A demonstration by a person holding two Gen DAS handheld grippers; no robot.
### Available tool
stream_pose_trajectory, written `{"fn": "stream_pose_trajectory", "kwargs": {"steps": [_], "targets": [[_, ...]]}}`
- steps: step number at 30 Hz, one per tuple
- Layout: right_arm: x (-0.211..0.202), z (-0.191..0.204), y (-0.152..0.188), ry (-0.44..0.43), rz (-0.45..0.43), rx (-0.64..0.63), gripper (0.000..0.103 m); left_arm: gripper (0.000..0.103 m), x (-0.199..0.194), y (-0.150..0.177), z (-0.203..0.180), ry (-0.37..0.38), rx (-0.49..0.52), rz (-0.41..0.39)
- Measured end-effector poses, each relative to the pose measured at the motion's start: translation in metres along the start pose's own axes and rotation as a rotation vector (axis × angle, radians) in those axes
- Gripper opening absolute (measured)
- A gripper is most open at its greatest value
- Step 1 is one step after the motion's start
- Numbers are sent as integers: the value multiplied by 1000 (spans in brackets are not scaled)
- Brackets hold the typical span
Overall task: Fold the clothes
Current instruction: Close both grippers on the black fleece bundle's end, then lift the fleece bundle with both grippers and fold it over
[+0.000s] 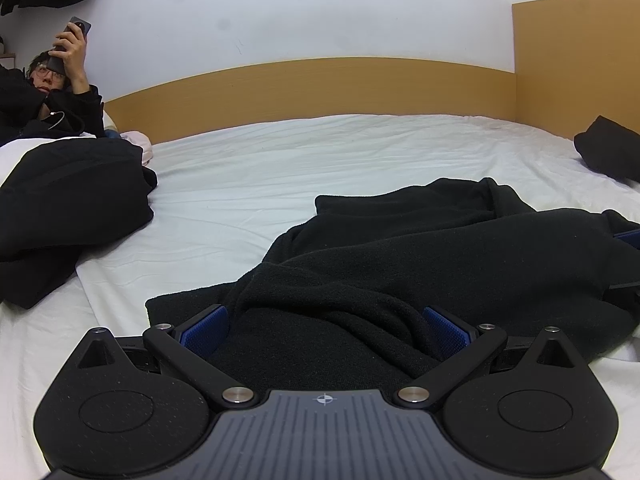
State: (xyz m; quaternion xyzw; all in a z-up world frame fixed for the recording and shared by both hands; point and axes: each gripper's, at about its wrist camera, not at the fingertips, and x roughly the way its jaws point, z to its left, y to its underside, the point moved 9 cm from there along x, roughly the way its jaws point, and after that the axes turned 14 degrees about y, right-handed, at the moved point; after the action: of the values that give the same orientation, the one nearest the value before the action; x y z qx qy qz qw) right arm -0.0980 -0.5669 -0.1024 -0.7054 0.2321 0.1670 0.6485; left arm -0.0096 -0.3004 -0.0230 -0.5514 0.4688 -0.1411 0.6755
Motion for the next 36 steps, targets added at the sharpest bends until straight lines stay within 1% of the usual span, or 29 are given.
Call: {"fn": "stream_pose_trajectory", "kwargs": {"steps": [22, 30, 36], "targets": [[0, 1, 0, 0, 0, 0, 103, 103, -3, 0, 1, 13, -11, -15], [0, 1, 0, 0, 0, 0, 103, 103, -1, 0, -3, -12, 22, 3], [1, 2, 0, 4, 1, -6, 103, 103, 3, 1, -6, -24, 52, 31]]}}
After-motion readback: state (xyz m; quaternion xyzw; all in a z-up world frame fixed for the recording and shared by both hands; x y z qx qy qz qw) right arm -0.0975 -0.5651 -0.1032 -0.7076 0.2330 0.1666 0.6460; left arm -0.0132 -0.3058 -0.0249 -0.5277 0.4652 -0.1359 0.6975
